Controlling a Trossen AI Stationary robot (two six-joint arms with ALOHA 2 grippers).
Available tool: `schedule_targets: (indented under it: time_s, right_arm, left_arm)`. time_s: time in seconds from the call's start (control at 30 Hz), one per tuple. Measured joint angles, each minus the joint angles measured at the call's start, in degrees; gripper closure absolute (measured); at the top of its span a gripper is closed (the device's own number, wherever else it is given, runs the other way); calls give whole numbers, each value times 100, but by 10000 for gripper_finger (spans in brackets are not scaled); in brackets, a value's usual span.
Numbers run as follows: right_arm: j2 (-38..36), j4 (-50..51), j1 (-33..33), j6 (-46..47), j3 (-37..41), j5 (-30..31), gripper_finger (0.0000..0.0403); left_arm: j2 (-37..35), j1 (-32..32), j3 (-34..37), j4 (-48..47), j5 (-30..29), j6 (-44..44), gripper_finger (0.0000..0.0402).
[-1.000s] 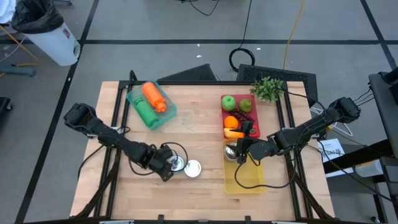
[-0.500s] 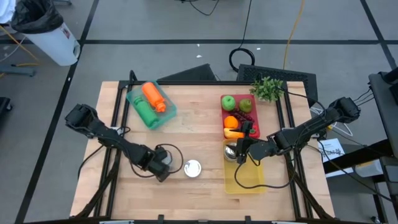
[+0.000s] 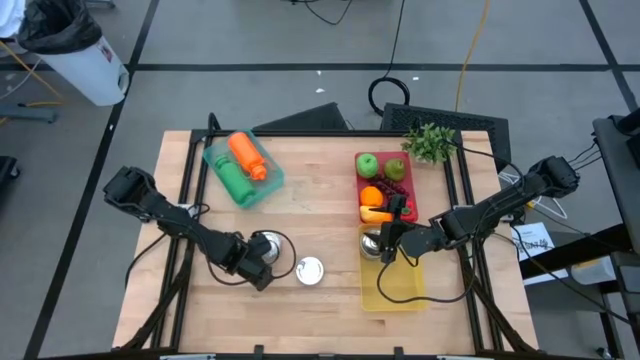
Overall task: Pick & Place Food Item
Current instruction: Put the green tuna can into the yellow bin
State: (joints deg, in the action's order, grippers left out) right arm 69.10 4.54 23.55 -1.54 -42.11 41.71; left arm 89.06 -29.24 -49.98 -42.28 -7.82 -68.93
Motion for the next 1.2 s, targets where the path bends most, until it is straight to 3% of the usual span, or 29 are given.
schedule_targets:
  time_s: [0.1, 0.47, 0.6, 0.73, 1.2]
  right_arm:
    - [0, 0, 0, 2, 0, 0, 94]
    - [0, 0, 0, 2, 0, -2, 94]
    - [0, 0, 0, 44, -1, -2, 94]
    - [0, 0, 0, 44, -2, 0, 94]
    - [2, 13, 0, 42, -2, -2, 94]
  left_arm:
    - [-99, -109, -3, -4, -534, 108, 401]
    - [-109, 11, -11, -323, -1066, -201, 401]
    - [-167, 86, -11, 168, -1045, 145, 401]
    - [-348, 123, -24, 78, -1091, 98, 401]
    - [308, 138, -50, 243, -638, -126, 401]
